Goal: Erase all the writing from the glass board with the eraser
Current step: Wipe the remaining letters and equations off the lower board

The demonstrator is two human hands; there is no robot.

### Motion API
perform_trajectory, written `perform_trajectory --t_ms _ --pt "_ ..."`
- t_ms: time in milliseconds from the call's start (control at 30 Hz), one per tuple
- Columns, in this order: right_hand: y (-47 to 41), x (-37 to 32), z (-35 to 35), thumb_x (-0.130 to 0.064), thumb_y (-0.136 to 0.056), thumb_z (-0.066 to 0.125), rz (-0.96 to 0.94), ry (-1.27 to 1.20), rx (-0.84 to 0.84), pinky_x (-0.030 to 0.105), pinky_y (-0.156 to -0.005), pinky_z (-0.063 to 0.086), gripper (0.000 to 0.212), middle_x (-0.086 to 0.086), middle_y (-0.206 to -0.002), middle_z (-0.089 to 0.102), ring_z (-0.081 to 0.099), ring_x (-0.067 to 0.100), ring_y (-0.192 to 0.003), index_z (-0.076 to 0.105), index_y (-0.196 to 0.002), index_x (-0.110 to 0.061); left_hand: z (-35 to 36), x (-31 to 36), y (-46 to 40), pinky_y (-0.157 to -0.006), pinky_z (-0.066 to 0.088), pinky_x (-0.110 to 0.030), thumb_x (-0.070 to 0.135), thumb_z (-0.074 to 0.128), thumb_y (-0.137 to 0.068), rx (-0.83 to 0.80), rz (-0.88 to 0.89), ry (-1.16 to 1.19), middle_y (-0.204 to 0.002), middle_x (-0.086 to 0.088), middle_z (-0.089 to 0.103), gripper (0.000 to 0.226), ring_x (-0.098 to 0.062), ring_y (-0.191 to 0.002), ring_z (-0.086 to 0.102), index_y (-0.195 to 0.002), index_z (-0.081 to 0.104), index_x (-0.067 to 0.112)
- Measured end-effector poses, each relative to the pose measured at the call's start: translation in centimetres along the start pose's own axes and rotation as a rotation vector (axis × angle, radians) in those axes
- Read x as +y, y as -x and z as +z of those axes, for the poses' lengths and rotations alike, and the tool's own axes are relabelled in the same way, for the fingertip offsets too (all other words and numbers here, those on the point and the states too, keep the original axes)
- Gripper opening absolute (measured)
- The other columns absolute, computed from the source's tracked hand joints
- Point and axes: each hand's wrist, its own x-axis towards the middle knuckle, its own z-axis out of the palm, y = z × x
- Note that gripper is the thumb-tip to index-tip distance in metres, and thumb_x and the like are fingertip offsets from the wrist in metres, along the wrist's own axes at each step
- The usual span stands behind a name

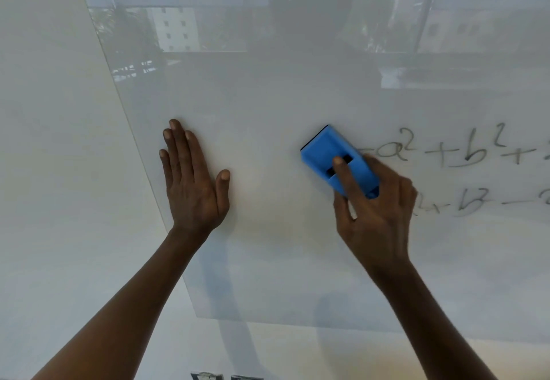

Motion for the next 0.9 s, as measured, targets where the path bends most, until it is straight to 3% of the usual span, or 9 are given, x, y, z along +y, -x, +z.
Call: perform_trajectory --t_ms 133,367,567,900 --pt "-2.7 1.5 -0.9 -0.022 -0.096 0.063 0.145 -0.014 0.082 0.042 -0.088 0.042 0.045 0.022 -0.124 0.053 0.048 0.031 -0.107 0.052 -0.14 -0.02 0.0 0.0 0.0 -0.13 0.004 -0.049 0.043 0.027 -0.109 0.006 0.003 0.003 -0.163 -0.038 0.013 0.074 -0.028 -0.16 -0.008 -0.158 0.012 -0.011" --pt "-2.9 0.4 -0.7 -0.023 -0.094 0.066 0.277 -0.068 0.112 0.039 -0.09 0.045 0.048 0.024 -0.12 0.056 0.048 0.029 -0.106 0.05 -0.139 -0.021 -0.1 0.2 0.1 -0.13 0.002 -0.047 0.041 0.028 -0.109 0.008 -0.016 0.034 -0.163 -0.038 0.012 0.073 -0.025 -0.16 -0.009 -0.159 0.011 -0.009" --pt "0.6 -2.7 0.7 -0.023 -0.091 0.067 0.183 -0.097 0.032 0.039 -0.086 0.045 0.047 0.014 -0.127 0.047 0.051 0.029 -0.102 0.053 -0.136 -0.024 -0.3 0.6 0.1 -0.129 -0.001 -0.048 0.037 0.027 -0.109 -0.013 -0.035 0.049 -0.162 -0.042 0.011 0.071 -0.023 -0.159 -0.012 -0.158 0.011 -0.012" --pt "7.9 -4.3 1.7 -0.018 -0.085 0.076 0.107 -0.071 -0.127 0.036 -0.075 0.051 0.045 0.02 -0.113 0.068 0.066 0.027 -0.085 0.064 -0.128 -0.024 0.5 3.2 0.8 -0.129 0.001 -0.049 0.028 0.032 -0.105 0.027 -0.121 0.091 -0.16 -0.045 0.009 0.071 -0.028 -0.158 -0.006 -0.155 0.011 -0.018"
